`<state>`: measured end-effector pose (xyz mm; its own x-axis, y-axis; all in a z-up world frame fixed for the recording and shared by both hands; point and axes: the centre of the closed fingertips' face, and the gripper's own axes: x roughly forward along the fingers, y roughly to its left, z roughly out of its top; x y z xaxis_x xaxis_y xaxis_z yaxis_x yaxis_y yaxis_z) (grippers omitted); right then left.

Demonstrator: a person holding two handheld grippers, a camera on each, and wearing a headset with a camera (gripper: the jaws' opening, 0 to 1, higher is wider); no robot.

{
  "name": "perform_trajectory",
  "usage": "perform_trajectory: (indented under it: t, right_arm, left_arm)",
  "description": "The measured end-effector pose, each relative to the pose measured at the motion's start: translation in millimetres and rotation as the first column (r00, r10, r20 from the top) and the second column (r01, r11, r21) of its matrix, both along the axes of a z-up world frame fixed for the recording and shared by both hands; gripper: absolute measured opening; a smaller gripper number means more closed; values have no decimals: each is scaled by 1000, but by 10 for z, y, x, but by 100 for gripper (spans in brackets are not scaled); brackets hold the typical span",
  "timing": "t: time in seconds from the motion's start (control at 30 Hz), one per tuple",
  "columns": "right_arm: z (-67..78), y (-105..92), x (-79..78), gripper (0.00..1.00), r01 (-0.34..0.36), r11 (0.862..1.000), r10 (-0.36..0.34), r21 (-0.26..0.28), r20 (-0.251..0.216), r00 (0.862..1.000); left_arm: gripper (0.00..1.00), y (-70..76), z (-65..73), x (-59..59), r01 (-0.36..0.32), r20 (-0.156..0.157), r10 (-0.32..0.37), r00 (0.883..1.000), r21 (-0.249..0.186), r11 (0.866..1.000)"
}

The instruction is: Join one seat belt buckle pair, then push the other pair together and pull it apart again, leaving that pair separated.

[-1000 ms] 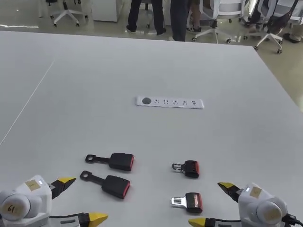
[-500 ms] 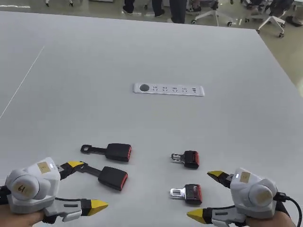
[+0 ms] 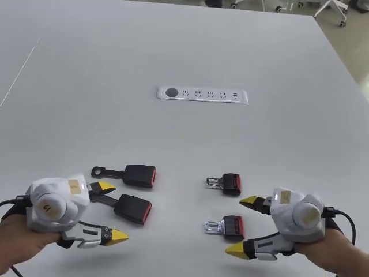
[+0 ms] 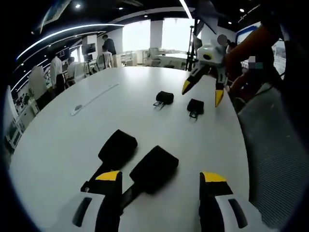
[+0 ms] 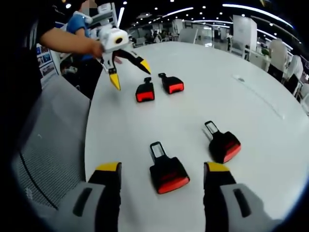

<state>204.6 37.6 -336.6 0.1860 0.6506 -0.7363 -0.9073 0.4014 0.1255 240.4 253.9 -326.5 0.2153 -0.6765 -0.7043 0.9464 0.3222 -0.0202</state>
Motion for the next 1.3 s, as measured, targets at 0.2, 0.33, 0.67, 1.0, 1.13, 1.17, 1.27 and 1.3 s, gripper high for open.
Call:
perform_trajectory:
  t: [0.2, 0.33, 0.67, 1.0, 1.13, 1.17, 1.27, 1.3]
  right_arm:
    - [-63, 13, 4, 67, -71, 997, 70, -20, -32, 997]
    - [-127, 5, 26, 66, -107, 993, 105, -41, -46, 993]
    - [-223, -65, -15, 58, -216, 970, 210, -108, -66, 975]
    - [-319, -64, -36, 40, -259, 954, 249, -151, -82, 965]
    - [-327, -79, -35, 36, -259, 951, 249, -171, -78, 965]
    - [-328, -83, -33, 36, -257, 951, 247, -173, -78, 966]
    - [-335, -90, -32, 35, -244, 953, 233, -180, -81, 969]
    - [-336, -95, -32, 35, -248, 951, 237, -184, -79, 968]
  left_arm:
    - [62, -113, -31, 42, 103, 6, -103, 995, 51, 993]
    - [60, -108, -141, 5, 194, -9, -195, 981, 132, 972]
    - [49, -83, -284, 67, 279, -30, -279, 960, 186, 942]
    - [40, -84, -392, 173, 286, -31, -285, 958, 178, 941]
    - [37, -56, -430, 186, 253, -35, -250, 967, 186, 950]
    - [37, -52, -436, 190, 241, -30, -240, 970, 187, 952]
    - [36, -34, -455, 189, 222, -24, -221, 975, 185, 957]
    - [36, -33, -465, 188, 217, -22, -217, 976, 185, 958]
